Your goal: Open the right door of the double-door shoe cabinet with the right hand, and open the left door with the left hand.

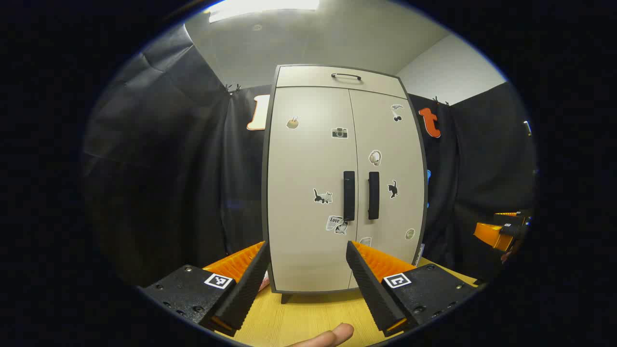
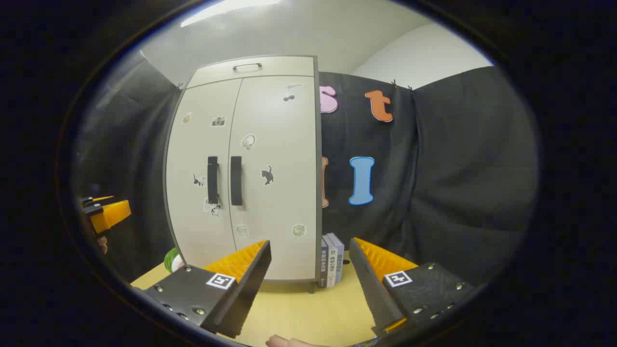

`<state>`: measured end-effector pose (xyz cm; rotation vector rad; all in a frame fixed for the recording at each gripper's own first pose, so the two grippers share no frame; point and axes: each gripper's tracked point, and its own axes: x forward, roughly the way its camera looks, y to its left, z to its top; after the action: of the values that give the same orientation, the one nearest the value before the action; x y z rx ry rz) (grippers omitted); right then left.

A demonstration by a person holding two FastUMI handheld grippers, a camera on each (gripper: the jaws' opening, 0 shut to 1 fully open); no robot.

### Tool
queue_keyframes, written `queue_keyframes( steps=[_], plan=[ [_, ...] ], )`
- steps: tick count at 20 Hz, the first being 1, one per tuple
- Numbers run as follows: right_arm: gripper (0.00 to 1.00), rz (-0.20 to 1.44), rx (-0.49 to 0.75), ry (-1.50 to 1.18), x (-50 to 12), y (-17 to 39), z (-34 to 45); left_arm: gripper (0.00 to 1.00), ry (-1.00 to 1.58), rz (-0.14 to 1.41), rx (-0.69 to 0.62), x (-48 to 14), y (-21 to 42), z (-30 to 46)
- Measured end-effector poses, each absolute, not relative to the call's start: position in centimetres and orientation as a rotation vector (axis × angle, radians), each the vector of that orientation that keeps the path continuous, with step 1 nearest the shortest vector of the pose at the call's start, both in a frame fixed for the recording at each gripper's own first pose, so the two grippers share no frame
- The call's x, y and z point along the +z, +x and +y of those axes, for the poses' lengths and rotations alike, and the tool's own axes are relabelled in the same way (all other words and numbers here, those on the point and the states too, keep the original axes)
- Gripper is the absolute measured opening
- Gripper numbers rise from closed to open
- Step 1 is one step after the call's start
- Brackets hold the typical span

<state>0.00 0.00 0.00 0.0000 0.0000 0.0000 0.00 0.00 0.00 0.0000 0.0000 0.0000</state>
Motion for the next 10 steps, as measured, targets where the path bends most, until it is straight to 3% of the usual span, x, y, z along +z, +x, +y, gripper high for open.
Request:
queue_keyframes(
  steps=[10],
  plan=[
    [0.97,0.005,0.013,-0.003,-0.44,0.19,0.71,0.98,-0.007,0.007,-0.015,-0.66,-0.04,-0.32]
  ],
)
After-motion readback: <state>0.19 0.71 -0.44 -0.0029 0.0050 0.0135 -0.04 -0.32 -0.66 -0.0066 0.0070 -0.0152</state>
